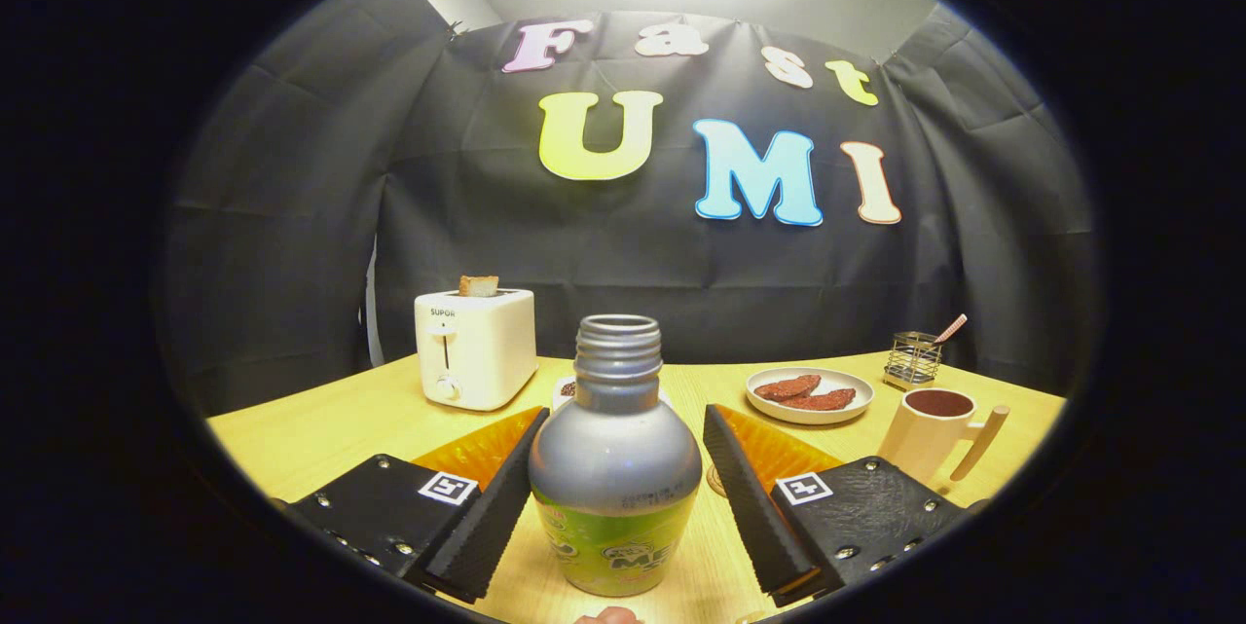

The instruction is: Take the bottle from table, then pour the juice into the cup, finally place the bottle on the coaster

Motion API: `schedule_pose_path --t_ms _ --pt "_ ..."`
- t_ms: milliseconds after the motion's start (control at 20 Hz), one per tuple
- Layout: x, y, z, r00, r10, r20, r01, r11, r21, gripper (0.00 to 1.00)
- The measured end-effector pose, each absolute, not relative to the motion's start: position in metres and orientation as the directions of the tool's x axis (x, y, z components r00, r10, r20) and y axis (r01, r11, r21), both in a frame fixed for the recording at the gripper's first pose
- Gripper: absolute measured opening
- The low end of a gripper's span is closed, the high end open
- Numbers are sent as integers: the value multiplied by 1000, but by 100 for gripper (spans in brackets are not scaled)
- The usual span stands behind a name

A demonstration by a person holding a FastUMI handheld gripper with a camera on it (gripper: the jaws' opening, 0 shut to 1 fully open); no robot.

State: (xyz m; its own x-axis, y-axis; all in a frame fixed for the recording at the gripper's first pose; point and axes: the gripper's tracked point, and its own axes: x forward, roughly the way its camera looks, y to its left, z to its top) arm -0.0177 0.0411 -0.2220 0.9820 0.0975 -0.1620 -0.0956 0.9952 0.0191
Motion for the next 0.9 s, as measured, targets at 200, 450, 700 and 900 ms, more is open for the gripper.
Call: schedule_pose_path --t_ms 200,450,700,900 --pt "-18 48 -230 978 115 -173 -116 993 3 96" --pt "-22 58 -228 972 169 -162 -167 986 24 81" --pt "-21 23 -206 987 79 -142 -75 997 34 79" --pt "-10 0 -182 994 39 -102 -28 994 106 79"
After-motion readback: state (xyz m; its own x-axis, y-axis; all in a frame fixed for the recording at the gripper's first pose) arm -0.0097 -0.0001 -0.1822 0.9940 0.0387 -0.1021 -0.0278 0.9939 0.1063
